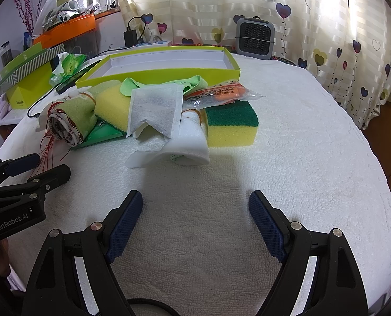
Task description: Organize soft objects
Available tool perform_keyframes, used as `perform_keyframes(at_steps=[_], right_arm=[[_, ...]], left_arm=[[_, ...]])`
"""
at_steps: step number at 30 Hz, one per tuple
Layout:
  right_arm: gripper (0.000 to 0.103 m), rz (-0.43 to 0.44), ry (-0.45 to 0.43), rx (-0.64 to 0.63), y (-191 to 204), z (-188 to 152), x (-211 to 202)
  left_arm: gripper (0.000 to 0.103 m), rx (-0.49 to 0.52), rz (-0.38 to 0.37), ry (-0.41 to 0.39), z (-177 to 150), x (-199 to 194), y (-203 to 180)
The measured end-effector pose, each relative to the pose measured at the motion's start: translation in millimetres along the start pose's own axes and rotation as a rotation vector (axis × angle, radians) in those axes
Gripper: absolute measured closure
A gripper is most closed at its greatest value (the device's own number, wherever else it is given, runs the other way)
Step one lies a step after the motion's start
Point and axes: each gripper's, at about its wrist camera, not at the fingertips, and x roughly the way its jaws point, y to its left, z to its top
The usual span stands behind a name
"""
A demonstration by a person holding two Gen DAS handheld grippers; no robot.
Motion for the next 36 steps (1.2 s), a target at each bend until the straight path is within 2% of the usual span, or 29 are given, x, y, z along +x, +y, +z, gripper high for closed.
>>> perform_keyframes(at_steps=[36], right_arm=[[0.02, 0.005, 0.001, -0.001, -0.4, -0.9, 1.3]], left_arm=[[0.03, 0.013, -0.018, -0.013, 1.5, -3.0, 2.1]])
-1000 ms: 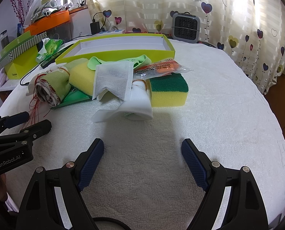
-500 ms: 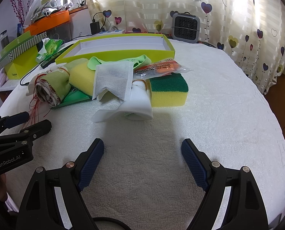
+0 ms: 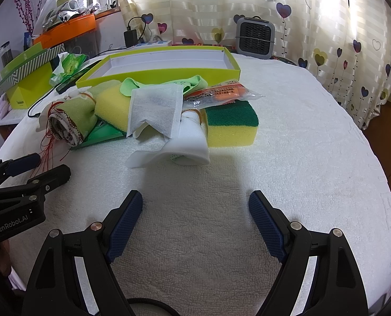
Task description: Organize soft objects
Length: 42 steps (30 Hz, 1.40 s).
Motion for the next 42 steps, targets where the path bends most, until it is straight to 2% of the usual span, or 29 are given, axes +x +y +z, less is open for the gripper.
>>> perform_keyframes(at_steps=[9, 15, 23, 31, 35, 39, 42], right_arm=[[0.02, 0.051, 0.01, -0.021, -7.4, 2.8, -3.8], [0.02, 0.054, 0.008, -0.007, -11.2, 5.0, -2.3], [0.02, 0.057, 0.004, 0.0, -12.3, 9.1, -2.5], [0.02, 0.092, -0.033, 0.048, -25.1, 20.2, -12.6], [0.02, 0.107, -0.064, 0.073, -30.2, 27.7, -20.9], [0.02, 0.106, -0.081, 0.063, -24.7, 38.5, -23.8], [0.02, 0.126, -0.098, 0.037, -14.4, 46.8, -25.7]], left_arm=[[0.03, -0.012, -0.068, 0.021, 5.4, 0.1, 10.6], [0.03, 0.003, -0.053, 0.021, 5.7, 1.2, 9.7], [0.03, -0.034, -0.099, 0.024, 8.9, -0.9, 16.2], [0.031, -0.065, -0.153, -0.046, 24.3, -23.5, 38.0], [0.031, -0.105, -0.145, -0.072, 37.3, -26.1, 54.5], [0.032, -0.126, -0.124, -0.056, 53.7, -15.8, 68.8], [0.037, -0.13, -0.122, -0.043, 62.4, -9.1, 74.5]])
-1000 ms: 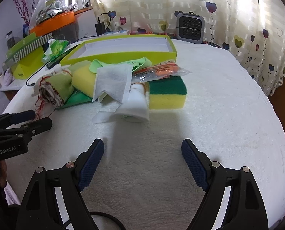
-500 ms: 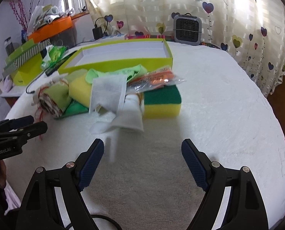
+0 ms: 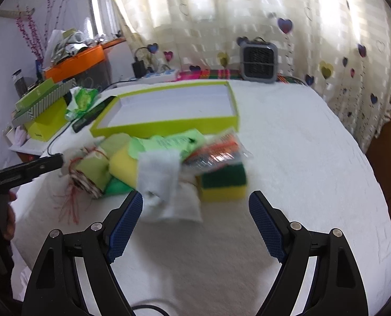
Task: Organize soft objects
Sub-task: 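Grasp the white sock bundle with the left tool while the right tool grasps the rolled green cloth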
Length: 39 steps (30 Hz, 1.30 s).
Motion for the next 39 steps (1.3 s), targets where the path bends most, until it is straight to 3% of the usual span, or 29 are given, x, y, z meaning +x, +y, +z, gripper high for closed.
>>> perform_keyframes(at_steps=[5, 11, 17, 19, 26, 39], right_arm=[[0.02, 0.041, -0.02, -0.042, 20.7, 12.3, 4.9], [0.02, 0.044, -0.011, -0.037, 23.7, 14.4, 12.6], [0.02, 0.036, -0.01, -0.002, 16.7, 18.3, 14.7], [0.02, 0.039, -0.007, -0.007, 19.0, 19.5, 16.6], [0.02, 0.065, 0.002, -0.037, 32.9, 24.7, 24.0], [0.02, 0.104, 0.016, -0.079, 65.6, 40.5, 35.9]], left_arm=[[0.038, 0.06, 0.008, 0.012, 10.2, 11.3, -1.6], [0.049, 0.1, 0.012, 0.044, 16.4, 26.3, -5.4], [0.065, 0.153, 0.01, 0.079, 13.5, 39.0, -13.9], [0.078, 0.152, 0.007, 0.09, 14.2, 43.9, -12.6], [0.085, 0.155, 0.002, 0.067, 16.2, 42.2, -10.5], [0.085, 0.023, 0.024, -0.034, 20.9, 3.3, 31.2]])
